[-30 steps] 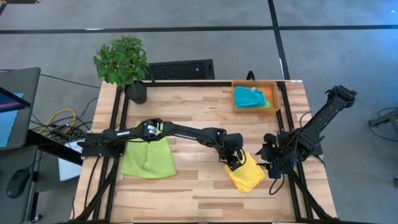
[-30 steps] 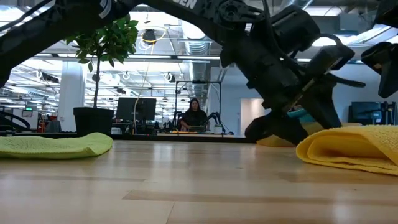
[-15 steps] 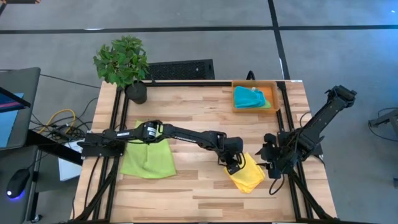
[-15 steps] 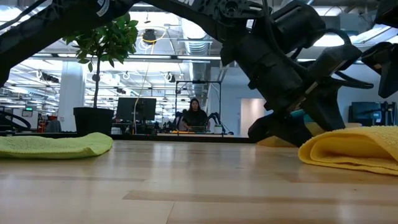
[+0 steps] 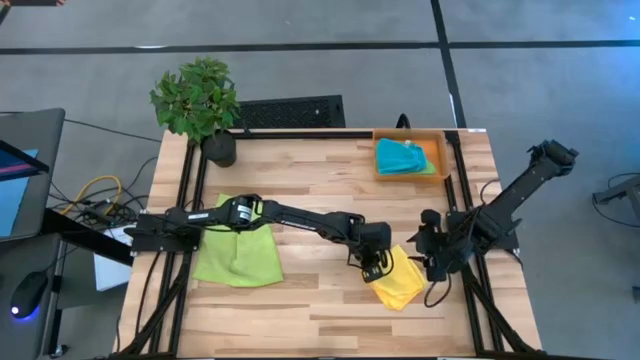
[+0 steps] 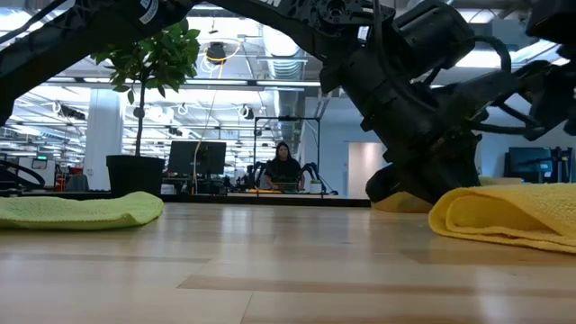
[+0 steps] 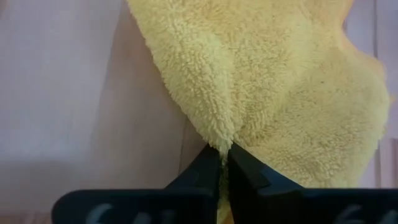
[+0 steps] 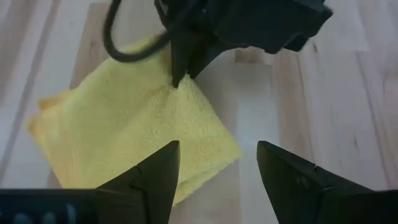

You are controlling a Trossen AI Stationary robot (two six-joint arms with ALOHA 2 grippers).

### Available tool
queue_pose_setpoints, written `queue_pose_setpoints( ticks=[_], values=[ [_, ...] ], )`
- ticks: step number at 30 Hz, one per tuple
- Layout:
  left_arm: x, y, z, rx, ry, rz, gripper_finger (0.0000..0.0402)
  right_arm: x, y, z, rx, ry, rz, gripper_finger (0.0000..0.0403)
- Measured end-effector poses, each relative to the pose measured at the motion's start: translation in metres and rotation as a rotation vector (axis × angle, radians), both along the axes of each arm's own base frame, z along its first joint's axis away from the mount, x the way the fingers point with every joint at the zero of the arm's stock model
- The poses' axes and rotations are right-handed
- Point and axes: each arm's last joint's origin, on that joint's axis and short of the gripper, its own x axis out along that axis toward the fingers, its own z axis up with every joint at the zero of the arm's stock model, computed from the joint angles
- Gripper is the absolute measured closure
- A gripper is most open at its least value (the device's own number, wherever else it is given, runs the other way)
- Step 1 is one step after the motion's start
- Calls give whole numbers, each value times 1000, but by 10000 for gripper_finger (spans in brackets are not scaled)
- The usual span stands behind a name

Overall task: Fold microfiber towels
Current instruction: Put the yellow microfiber towel into the orange bin

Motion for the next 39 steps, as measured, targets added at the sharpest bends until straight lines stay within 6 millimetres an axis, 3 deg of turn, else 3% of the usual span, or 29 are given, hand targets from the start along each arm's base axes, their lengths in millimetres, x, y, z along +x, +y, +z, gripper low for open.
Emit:
queue_pose_setpoints(
  ticks=[16, 24, 34, 39],
  values=[
    [-1, 1, 36, 287, -45, -217, 401, 27, -37, 1, 82, 69, -4, 163],
    [1, 1, 38, 346, -79, -286, 401, 35, -51, 0, 166, 91, -13, 163],
    [0, 0, 37, 387, -73, -303, 401, 53, -56, -29, 190, 279, -18, 163],
    [-2, -5, 36, 427, -68, -338, 401, 55, -56, -28, 181, 260, 5, 163]
  ],
)
